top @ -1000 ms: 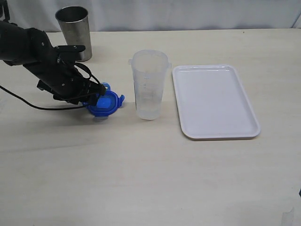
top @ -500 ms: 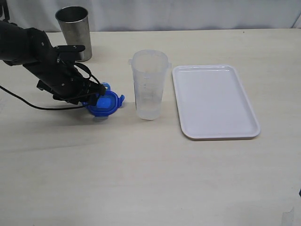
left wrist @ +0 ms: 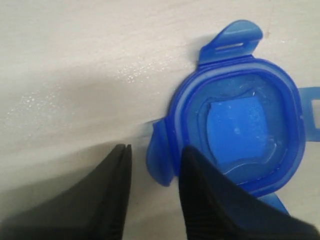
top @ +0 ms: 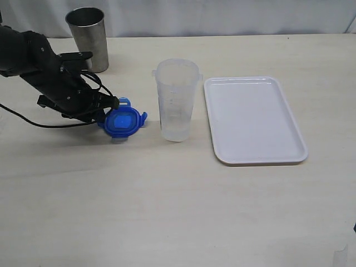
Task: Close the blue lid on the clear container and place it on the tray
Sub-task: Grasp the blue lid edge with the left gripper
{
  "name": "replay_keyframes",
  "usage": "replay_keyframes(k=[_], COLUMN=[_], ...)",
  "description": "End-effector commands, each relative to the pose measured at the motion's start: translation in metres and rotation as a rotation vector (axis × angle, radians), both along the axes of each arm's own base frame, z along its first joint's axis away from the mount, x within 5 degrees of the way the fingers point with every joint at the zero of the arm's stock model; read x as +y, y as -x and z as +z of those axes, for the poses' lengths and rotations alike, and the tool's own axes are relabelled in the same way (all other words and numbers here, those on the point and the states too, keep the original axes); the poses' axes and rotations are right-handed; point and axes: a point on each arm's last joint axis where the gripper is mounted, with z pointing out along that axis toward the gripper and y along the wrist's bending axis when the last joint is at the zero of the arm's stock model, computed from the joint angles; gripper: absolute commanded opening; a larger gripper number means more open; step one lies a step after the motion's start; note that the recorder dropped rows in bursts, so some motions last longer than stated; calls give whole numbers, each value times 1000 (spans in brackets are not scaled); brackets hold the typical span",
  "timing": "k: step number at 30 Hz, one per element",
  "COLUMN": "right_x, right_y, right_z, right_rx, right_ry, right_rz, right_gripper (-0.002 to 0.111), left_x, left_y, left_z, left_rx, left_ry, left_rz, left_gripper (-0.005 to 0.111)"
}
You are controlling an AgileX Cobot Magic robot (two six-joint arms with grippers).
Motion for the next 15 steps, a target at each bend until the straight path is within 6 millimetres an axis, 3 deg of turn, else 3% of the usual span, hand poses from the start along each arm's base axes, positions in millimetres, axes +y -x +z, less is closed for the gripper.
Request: replay_keyframes(k=[1,15], right_x=[0,0], right_y=[0,0], right_z=[0,0], right_rx=[-5,-5], right_ry=[5,5], right_rz=[-4,-4], right_gripper=[4,4], left_x=[-1,-2], left_y=[0,-3], left_z=[-6,-7], left_rx=[11,-8], left_ry=[-1,20], left_rz=[3,36], left_gripper=[31,30])
